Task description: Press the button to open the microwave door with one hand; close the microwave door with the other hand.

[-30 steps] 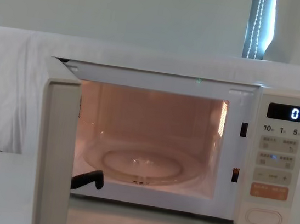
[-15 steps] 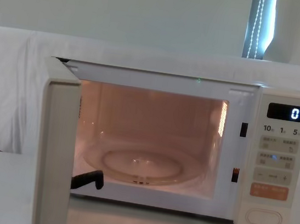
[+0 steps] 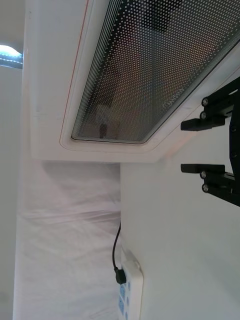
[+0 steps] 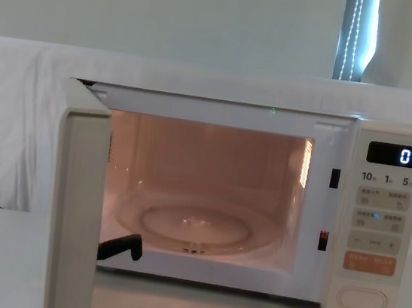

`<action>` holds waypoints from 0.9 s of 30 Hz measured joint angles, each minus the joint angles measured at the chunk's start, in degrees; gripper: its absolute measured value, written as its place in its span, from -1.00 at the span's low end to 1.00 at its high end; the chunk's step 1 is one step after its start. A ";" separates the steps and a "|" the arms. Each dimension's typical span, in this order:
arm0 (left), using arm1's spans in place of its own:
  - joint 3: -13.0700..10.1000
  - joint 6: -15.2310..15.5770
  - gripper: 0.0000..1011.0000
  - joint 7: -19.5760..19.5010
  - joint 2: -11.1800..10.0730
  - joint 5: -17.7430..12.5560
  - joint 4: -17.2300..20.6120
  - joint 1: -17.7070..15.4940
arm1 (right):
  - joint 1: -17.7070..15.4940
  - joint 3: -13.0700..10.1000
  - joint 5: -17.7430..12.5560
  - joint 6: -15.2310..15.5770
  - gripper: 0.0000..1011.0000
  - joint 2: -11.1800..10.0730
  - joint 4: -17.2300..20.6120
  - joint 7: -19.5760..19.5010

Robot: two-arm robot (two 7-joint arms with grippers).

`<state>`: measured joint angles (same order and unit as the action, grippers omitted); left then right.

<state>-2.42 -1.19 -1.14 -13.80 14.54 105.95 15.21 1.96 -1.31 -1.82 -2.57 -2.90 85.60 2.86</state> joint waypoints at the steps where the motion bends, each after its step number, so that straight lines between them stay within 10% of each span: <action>1: 0.00 0.00 -0.17 0.00 0.00 0.00 0.00 0.00 | 0.00 0.00 0.00 0.00 0.98 0.00 0.00 0.00; 14: 0.00 0.00 -1.00 0.00 0.00 0.00 0.00 0.00 | 0.00 0.00 0.00 0.00 0.98 0.00 0.00 0.00; 27: 1.23 0.36 -1.00 -0.68 0.32 -0.01 0.73 0.84 | 0.00 0.00 0.00 0.00 0.98 0.00 0.00 0.00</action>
<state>-1.18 -0.83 -1.82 -13.49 14.53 106.68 16.05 1.96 -1.32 -1.83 -2.58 -2.91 85.60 2.85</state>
